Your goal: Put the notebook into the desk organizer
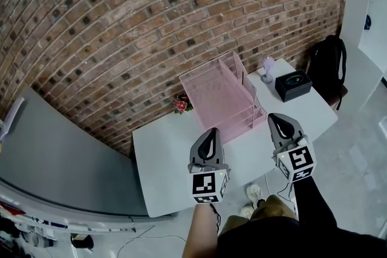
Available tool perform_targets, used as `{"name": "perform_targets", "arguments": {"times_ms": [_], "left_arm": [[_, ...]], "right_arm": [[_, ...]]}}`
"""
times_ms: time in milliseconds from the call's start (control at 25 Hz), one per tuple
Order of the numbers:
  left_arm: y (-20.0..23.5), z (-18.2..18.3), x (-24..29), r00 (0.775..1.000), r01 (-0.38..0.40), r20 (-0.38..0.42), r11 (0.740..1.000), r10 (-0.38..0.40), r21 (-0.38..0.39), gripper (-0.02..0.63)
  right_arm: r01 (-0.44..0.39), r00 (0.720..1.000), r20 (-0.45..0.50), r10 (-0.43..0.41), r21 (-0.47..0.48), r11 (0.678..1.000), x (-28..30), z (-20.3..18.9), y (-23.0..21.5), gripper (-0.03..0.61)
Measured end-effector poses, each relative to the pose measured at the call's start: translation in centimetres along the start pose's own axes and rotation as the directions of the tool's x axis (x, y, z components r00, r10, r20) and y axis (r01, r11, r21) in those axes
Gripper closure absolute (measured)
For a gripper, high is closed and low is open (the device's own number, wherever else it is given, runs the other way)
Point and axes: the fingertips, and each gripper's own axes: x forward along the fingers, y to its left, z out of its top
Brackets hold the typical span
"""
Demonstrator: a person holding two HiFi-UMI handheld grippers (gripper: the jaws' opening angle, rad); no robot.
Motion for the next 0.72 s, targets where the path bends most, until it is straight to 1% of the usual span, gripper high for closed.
{"name": "perform_targets", "arguments": {"times_ms": [360,720], "left_arm": [[-0.47,0.41,0.0,1.0,0.007,0.004,1.0,-0.007,0.005,0.598],[0.04,0.3,-0.75,1.0,0.004,-0.004,1.0,-0.004,0.016,0.598]], "right_arm": [[-0.015,1.0,0.005,0.015,-0.012,1.0,0.02,0.74,0.15,0.558],[-0.019,1.0,0.004,0.019,0.013,1.0,0.29,0.63,0.57,0.558]]}}
